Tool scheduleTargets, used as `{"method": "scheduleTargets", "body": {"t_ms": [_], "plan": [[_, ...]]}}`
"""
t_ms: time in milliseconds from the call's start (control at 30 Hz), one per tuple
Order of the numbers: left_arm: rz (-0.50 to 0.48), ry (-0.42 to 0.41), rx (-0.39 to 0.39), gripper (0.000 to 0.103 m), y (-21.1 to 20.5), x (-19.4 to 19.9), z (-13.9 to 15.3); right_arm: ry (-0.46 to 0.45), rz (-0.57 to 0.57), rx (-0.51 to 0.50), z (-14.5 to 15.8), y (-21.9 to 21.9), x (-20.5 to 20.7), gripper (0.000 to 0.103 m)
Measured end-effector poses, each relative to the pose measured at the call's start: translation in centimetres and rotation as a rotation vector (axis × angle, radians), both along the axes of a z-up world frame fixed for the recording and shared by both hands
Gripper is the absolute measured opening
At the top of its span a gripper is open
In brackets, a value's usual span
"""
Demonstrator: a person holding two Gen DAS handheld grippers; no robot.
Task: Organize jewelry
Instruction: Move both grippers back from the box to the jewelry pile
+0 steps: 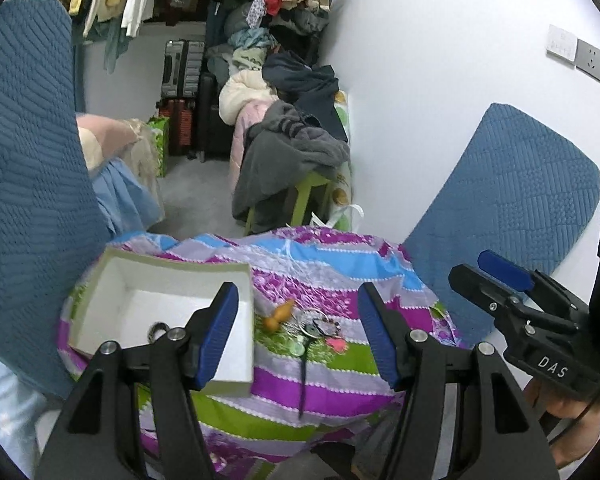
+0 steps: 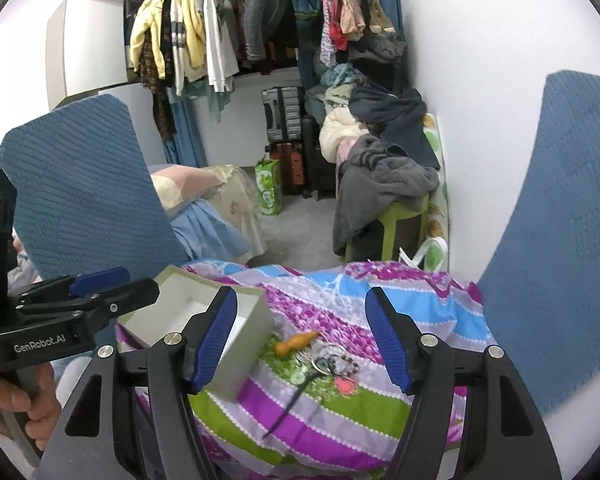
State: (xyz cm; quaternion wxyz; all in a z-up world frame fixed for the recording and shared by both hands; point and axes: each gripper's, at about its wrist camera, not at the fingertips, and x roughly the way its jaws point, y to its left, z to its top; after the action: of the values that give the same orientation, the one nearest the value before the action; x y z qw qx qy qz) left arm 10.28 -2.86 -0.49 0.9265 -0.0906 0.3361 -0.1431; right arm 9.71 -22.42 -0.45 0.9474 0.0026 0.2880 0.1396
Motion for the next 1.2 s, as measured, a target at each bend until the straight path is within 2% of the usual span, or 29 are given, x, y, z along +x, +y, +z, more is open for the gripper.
{"method": "scheduleTargets", "body": {"t_ms": [233, 533, 700, 1067, 1133, 1200], "plan": [[-0.004, 0.013, -0.035, 0.062, -1.2, -0.5, -2.0, 0.027, -0.030, 0.008, -2.5, -2.1, -0.7, 0.065], [-0.019, 0.138, -0.077, 0.062, -2.7, -0.3, -7.6, 0.138, -0.063, 0.015, -8.5, -4.3, 0.0, 0.065], [-0.024, 0.240, -0.080, 0.055, -4.1, 0.4, -11.0, 0.209, -0.061, 0.030, -11.4, -5.2, 1.2, 0.061], [-0.050, 0.372, -0.055, 0.044, -6.5, 3.1, -15.8, 0.316, -0.023, 0.038, -15.2, -5.1, 5.1, 0.058], [-0.051, 0.394, -0.051, 0.043, -7.1, 3.8, -16.7, 0.345, -0.012, 0.041, -15.9, -5.0, 6.0, 0.053], [-0.052, 0.425, -0.046, 0.041, -7.4, 4.5, -17.6, 0.371, -0.003, 0.037, -16.7, -4.8, 7.0, 0.053]]}}
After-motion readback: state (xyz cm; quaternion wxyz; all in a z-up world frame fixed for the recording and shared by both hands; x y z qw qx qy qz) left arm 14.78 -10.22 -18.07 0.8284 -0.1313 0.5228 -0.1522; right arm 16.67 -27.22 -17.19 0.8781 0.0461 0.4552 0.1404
